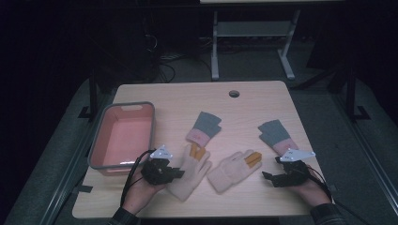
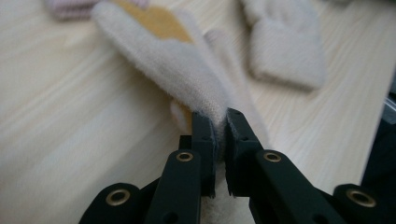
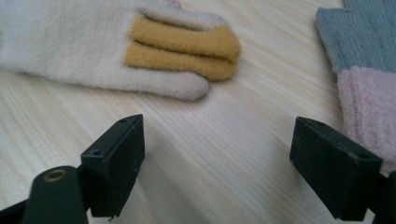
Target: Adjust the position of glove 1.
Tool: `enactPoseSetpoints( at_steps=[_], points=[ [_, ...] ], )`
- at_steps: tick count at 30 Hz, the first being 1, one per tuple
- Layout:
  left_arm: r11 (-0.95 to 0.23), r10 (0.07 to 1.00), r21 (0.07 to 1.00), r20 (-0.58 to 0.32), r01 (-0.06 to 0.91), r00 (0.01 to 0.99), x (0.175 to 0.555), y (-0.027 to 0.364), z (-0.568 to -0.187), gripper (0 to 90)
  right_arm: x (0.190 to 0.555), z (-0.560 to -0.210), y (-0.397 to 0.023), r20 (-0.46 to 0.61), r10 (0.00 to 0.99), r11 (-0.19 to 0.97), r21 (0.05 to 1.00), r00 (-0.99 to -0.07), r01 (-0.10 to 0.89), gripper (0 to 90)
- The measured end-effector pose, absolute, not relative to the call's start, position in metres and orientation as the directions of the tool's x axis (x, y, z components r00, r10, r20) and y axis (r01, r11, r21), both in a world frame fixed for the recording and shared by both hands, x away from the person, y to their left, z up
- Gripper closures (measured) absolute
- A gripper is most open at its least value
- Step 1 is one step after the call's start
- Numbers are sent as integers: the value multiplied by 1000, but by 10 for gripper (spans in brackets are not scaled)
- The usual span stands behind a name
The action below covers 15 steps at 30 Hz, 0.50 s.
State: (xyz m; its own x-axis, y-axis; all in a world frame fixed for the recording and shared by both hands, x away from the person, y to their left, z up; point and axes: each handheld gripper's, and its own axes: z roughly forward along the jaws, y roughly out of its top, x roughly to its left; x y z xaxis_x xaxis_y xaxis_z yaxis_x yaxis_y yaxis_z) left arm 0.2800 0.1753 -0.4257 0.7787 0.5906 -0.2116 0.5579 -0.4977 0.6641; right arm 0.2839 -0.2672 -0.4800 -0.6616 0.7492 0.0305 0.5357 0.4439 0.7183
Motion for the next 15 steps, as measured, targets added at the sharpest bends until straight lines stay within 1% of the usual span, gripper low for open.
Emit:
enactPoseSetpoints(
  at_steps=[1,2,3,6,7,12,13,15],
  points=[
    [-498,591,664,-212,558,779,280,175,-426,837,284,-480,-267,30,749,444,718,-662,536,186],
    [-499,574,680,-204,536,793,280,172,-420,838,283,-477,-266,29,752,449,708,-658,545,224],
    [-500,567,687,-201,527,799,281,171,-417,838,283,-476,-266,23,751,454,707,-660,542,241],
    [-499,554,704,-189,505,811,285,166,-409,839,282,-472,-265,30,749,443,720,-662,534,354],
    [-497,549,710,-188,499,815,287,165,-407,839,281,-470,-264,38,748,440,719,-662,538,401],
    [-498,526,732,-171,465,833,297,156,-397,841,280,-462,-262,92,722,426,722,-686,545,718],
    [-498,526,732,-171,465,833,297,156,-397,841,280,-462,-262,92,722,426,722,-686,545,718],
    [-501,518,739,-160,450,840,304,151,-392,841,279,-461,-260,126,703,417,725,-700,549,808]
  ],
)
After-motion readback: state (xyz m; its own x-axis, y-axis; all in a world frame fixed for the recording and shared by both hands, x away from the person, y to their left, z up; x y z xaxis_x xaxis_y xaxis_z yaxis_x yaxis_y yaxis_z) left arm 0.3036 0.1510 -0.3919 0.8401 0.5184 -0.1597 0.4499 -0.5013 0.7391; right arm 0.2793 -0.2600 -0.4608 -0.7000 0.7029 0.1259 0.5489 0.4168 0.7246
